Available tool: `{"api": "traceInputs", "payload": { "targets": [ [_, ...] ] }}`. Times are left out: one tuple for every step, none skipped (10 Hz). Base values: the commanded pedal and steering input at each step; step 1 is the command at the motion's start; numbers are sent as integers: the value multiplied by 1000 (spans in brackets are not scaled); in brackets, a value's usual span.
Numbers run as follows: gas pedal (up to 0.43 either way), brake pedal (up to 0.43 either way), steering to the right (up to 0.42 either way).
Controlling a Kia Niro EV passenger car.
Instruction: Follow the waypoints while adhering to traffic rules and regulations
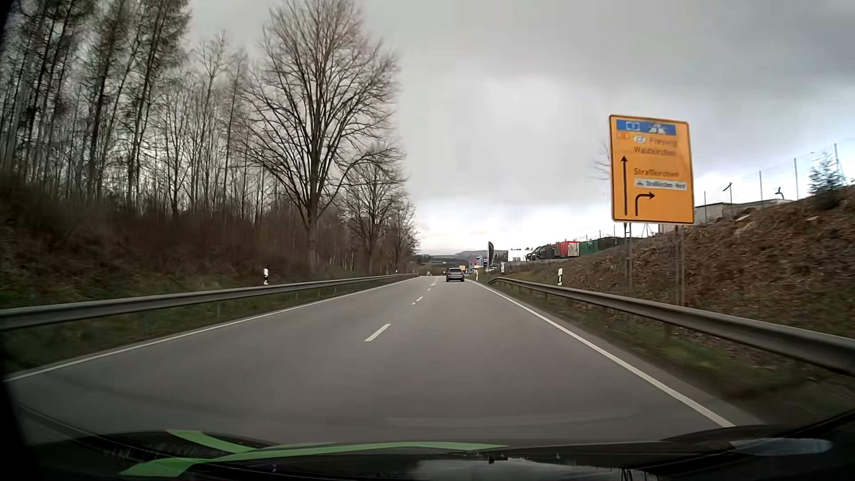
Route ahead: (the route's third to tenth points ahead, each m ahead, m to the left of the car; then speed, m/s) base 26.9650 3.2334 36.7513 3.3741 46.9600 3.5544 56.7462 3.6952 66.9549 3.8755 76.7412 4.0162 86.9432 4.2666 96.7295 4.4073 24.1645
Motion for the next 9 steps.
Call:
{"api": "traceInputs", "payload": {
  "targets": [
    [138,0,-5],
    [130,0,-5],
    [130,0,-5],
    [130,0,-5],
    [118,0,-5],
    [118,0,-5],
    [110,0,-5],
    [110,0,-5],
    [110,0,-5]
  ]
}}
